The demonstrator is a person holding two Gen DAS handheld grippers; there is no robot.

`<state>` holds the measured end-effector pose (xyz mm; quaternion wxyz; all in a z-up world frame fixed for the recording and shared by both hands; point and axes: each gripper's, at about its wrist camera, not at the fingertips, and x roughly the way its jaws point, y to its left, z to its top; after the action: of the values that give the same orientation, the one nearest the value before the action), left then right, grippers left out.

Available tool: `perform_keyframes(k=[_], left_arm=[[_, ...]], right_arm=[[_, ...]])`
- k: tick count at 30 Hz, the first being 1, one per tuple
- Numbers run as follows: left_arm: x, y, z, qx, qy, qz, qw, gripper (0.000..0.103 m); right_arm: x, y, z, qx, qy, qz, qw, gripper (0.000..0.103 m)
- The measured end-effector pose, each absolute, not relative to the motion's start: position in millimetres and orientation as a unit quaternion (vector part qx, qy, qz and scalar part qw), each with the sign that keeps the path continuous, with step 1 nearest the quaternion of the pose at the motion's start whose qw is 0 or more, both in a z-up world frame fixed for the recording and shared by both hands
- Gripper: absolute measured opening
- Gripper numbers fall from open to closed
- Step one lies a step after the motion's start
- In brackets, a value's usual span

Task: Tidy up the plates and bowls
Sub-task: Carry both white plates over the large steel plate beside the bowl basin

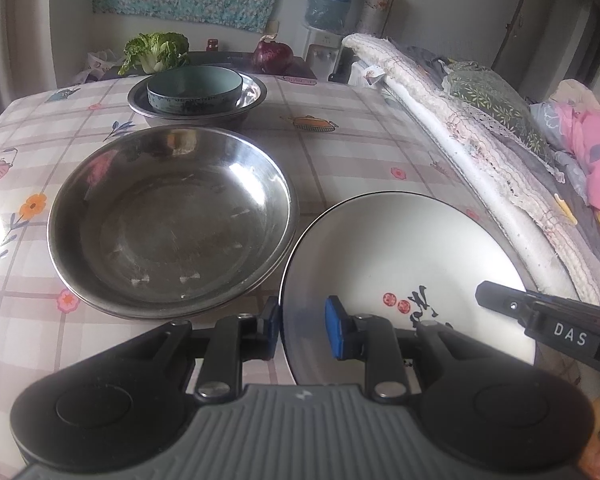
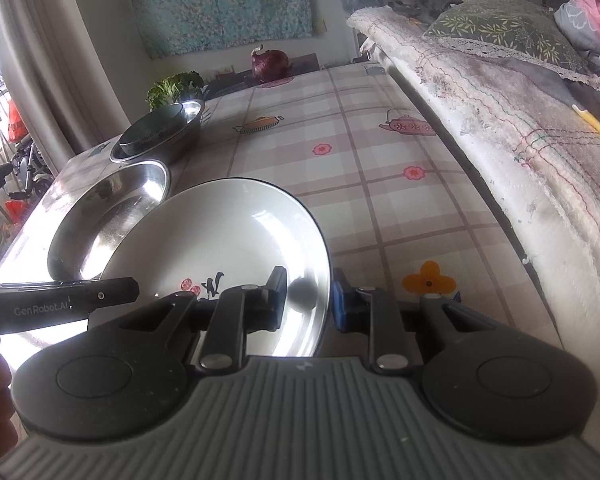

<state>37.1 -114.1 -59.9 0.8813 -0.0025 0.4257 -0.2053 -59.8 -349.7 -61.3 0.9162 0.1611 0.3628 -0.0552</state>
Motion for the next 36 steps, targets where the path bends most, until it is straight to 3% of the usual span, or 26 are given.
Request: perform_keyframes(k=[23,36], left_arm=[[59.8,-37.5,-29.5,-0.066,0.383,-0.156,0.908,0.025],[99.0,13.8,-36.8,-0.085,0.386,-0.105,0.913,0.025]], right_arm=[[-15.0,-290.1,-22.0,0.127,0.344,-0.007,0.930,0.023],[42.5,-236.2,-34.4,0.139,0.371,0.040,0.917,0.023]])
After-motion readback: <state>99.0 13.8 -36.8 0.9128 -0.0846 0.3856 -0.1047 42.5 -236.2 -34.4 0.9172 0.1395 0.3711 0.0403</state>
